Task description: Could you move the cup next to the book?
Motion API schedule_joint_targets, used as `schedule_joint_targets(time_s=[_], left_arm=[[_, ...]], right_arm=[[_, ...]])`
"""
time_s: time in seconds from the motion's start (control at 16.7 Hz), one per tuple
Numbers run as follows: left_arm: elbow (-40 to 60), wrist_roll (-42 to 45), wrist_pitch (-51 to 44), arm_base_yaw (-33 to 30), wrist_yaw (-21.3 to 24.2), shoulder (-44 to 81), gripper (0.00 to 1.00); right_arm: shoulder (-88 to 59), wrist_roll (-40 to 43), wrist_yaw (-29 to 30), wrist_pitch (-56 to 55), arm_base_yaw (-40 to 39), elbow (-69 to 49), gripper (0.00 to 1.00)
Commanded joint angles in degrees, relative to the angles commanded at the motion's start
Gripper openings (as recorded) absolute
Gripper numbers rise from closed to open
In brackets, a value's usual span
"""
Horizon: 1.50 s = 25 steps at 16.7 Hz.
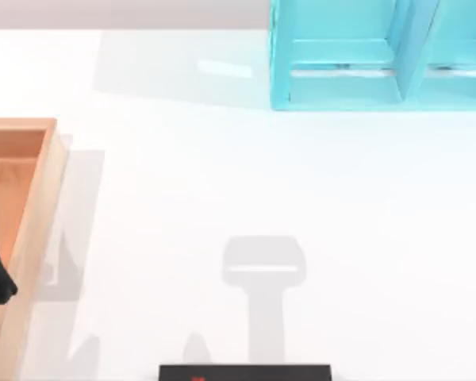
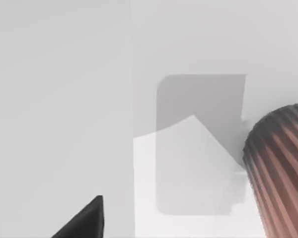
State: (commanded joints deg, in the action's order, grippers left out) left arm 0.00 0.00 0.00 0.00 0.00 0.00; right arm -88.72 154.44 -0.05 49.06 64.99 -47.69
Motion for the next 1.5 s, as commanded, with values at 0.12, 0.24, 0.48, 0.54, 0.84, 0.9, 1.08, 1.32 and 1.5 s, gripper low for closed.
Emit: schedule_joint_targets(time_s=[0.12, 0.24, 0.48, 0.54, 0.84, 0.9, 1.08, 1.32, 1.5], left_arm=[[0.00, 0.00, 0.00, 0.00, 0.00, 0.00, 1.00], [0.00, 0.00, 0.00, 0.00, 0.00, 0.00, 1.00], [0.00, 0.00, 0.00, 0.00, 0.00, 0.00, 1.00], [0.00, 0.00, 0.00, 0.00, 0.00, 0.00, 1.00], [0.00, 0.00, 0.00, 0.00, 0.00, 0.00, 1.00], [0.00, 0.00, 0.00, 0.00, 0.00, 0.00, 1.00], [0.00, 0.00, 0.00, 0.00, 0.00, 0.00, 1.00], [0.00, 0.00, 0.00, 0.00, 0.00, 0.00, 1.00], [0.00, 0.00, 0.00, 0.00, 0.00, 0.00, 1.00]], right_arm=[[0.00, 0.00, 0.00, 0.00, 0.00, 0.00, 0.92], [0.00, 0.00, 0.00, 0.00, 0.00, 0.00, 0.77], [0.00, 0.00, 0.00, 0.00, 0.00, 0.00, 0.47], [0.00, 0.00, 0.00, 0.00, 0.00, 0.00, 0.40], [0.00, 0.00, 0.00, 0.00, 0.00, 0.00, 0.02], [0.00, 0.00, 0.00, 0.00, 0.00, 0.00, 0.00], [0.00, 0.00, 0.00, 0.00, 0.00, 0.00, 0.00], [0.00, 0.00, 0.00, 0.00, 0.00, 0.00, 0.00], [0.38, -0.10, -0.05, 0.95, 0.12, -0.74, 0.00]])
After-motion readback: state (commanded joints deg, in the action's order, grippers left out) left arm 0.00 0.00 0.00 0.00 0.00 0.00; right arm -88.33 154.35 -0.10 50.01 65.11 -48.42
